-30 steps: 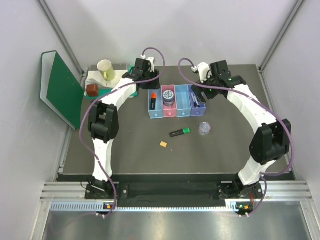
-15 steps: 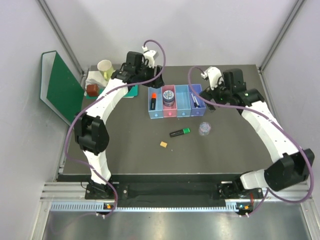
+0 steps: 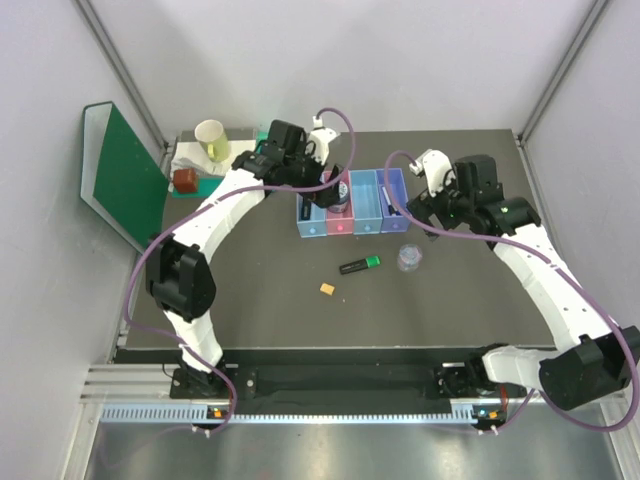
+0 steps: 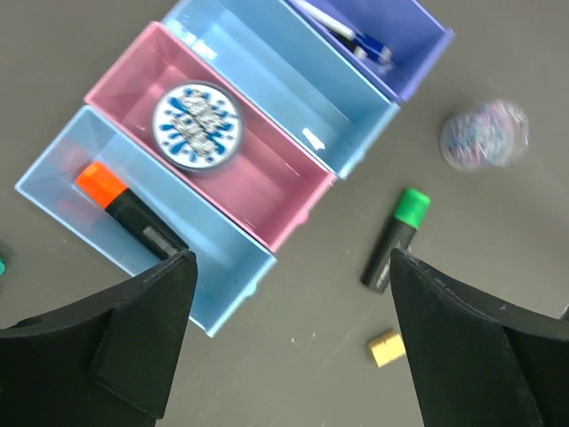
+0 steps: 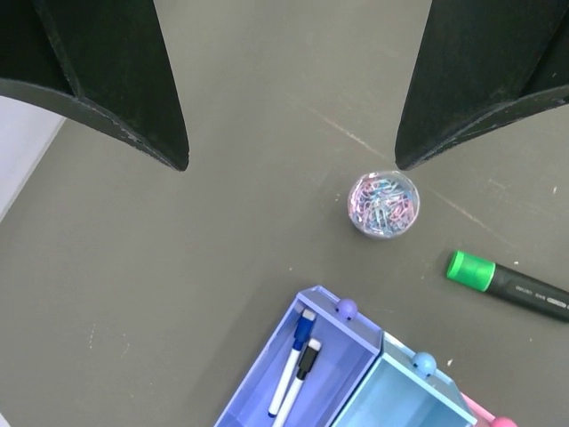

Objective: Sort the stationery into containers
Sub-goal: Place the pen in the storage box, then pick up the pen from the center of the board.

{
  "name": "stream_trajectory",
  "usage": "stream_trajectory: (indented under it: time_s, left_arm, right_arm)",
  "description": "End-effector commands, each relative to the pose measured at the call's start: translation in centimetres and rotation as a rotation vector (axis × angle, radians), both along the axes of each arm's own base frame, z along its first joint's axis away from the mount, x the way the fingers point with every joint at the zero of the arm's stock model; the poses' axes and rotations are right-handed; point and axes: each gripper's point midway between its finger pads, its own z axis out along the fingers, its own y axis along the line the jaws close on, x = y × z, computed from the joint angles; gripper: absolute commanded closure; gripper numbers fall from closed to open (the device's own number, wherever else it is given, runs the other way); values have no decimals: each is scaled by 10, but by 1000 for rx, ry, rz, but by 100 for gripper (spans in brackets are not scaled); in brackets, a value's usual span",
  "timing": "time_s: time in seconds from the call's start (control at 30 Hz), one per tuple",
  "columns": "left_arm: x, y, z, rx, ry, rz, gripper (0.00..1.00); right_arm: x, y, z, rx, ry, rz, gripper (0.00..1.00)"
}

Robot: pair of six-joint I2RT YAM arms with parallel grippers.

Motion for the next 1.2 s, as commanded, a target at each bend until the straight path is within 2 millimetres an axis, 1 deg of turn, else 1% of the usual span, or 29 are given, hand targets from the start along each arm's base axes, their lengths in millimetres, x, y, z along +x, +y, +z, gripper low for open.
stream_trajectory:
  time_s: [0.0,0.07,0.1,0.27,0.37,0.4,0.47,0.5,0.53,0.57,0.6,0.63,0.7,0.73,0.77,0.8,0.83,0.9,0.93,0.97,1.03,1.17]
  left_arm:
    - [-43,-16,17,61,-90,-154,6]
    - [-53,-20,12,92,-101,-196,6]
    - [-60,-23,6,107,-97,-220,7]
    - [-70,-26,-6,191,-172,-342,7]
    - [-73,-22,-27,265,-195,-406,7]
    - [-77,-20,-39,291,-188,-430,7]
    - [-76,-17,-58,351,-204,-484,7]
    - [-82,-17,-71,377,-199,-517,8]
    - [-82,-16,-82,401,-198,-535,8]
    - [-78,-19,-85,409,-231,-554,8]
    - [-81,-19,-96,418,-223,-572,8]
    - [-80,-21,-105,424,-217,-580,8]
    - [-78,-31,-112,417,-226,-592,9]
    - [-79,-35,-121,420,-203,-594,10]
    - [-77,-45,-120,407,-219,-598,10]
    - [-76,-49,-122,405,-217,-598,11]
    - [-77,-54,-130,401,-199,-598,11]
    - [-75,-68,-130,385,-218,-597,11]
    - [-75,-71,-137,387,-206,-593,11]
    - [-76,-77,-137,383,-215,-602,11]
    - [-76,-82,-147,389,-204,-598,11]
    - [-80,-92,-155,376,-180,-586,11]
  right_arm:
    - [-1,-9,18,-5,-79,-15,0]
    - [-3,-12,17,-5,-83,-21,0]
    - [-4,-12,17,-6,-82,-20,0]
    - [-10,-19,18,-13,-105,-32,0]
    - [-10,-27,23,-20,-129,-49,0]
    - [-10,-31,25,-18,-135,-64,0]
    - [-10,-37,34,-4,-158,-87,0]
    - [-9,-42,37,6,-166,-103,0]
    - [-9,-45,39,17,-171,-113,0]
    - [-11,-48,43,27,-184,-123,0]
    - [-11,-52,45,34,-190,-133,0]
    - [-12,-55,47,36,-197,-142,0]
    - [-12,-61,49,33,-201,-159,0]
    - [-13,-63,48,30,-197,-162,0]
    - [-12,-66,48,28,-196,-175,0]
    - [-12,-68,47,26,-192,-182,1]
    - [-12,-70,47,25,-189,-187,0]
    - [-12,-72,47,28,-184,-196,0]
    - [-12,-72,48,28,-184,-198,0]
    - [-12,-73,49,30,-185,-202,0]
    - [-13,-74,52,32,-191,-206,0]
    - [-15,-78,52,23,-193,-217,0]
